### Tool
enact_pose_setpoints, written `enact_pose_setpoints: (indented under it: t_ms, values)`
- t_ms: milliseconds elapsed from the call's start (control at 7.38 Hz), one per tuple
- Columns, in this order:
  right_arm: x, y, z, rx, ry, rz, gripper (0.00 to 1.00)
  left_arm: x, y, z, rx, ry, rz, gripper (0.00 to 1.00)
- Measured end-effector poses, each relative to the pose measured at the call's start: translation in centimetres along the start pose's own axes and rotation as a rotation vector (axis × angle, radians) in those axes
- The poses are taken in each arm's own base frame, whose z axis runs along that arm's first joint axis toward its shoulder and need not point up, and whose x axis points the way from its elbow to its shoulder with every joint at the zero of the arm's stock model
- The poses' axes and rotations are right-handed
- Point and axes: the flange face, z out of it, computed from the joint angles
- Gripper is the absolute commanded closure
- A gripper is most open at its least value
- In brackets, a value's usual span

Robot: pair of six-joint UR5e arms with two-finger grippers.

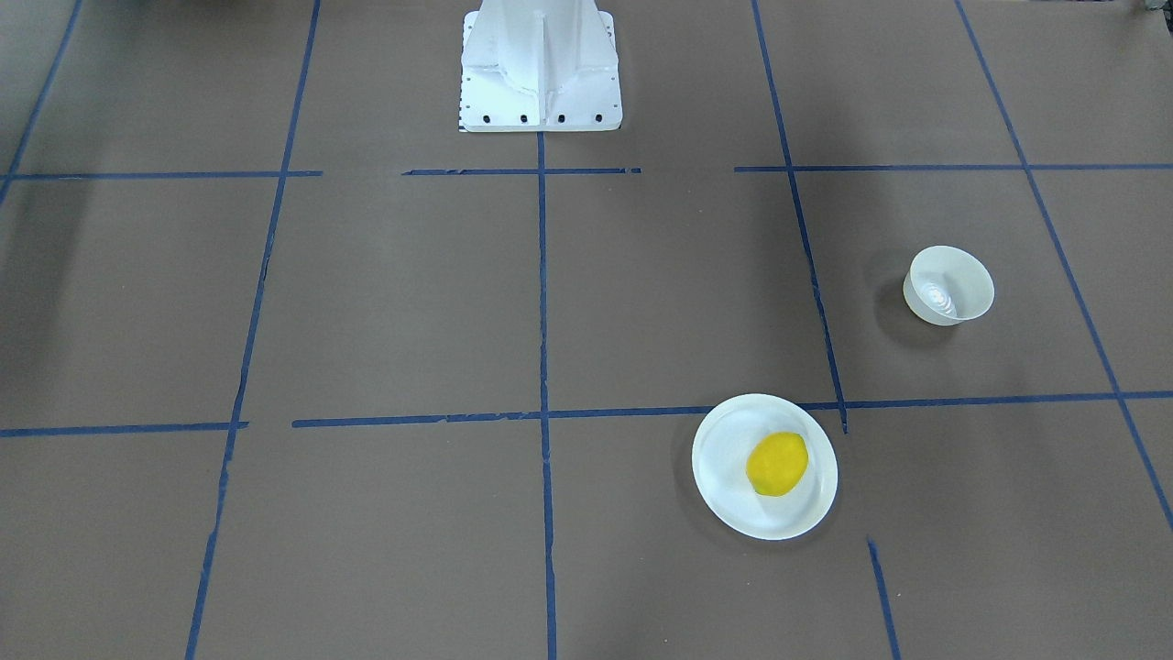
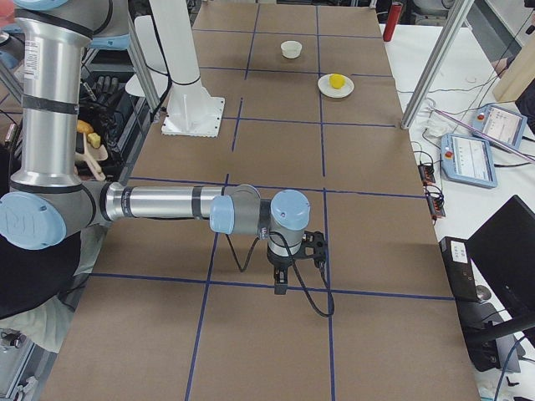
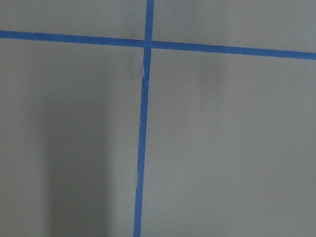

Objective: Move lemon from plate to bowl

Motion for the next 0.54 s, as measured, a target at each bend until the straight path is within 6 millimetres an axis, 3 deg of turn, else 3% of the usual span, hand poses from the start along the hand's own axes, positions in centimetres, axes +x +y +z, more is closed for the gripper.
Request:
enact_pose_setpoints:
  t_ms: [135, 271, 542]
  values:
    - [0.0, 0.0, 0.0, 0.000, 0.000, 0.000, 0.00, 1.7, -0.4, 0.9, 0.010, 0.061, 0.052, 0.00]
    - [0.0, 0.0, 0.0, 0.000, 0.000, 0.000, 0.00, 5.0, -1.5, 2.7, 0.008, 0.105, 0.148, 0.00]
    - [0.0, 0.0, 0.0, 0.000, 0.000, 0.000, 0.00, 14.6, -6.4, 4.5, 0.042, 0.159, 0.302, 0.00]
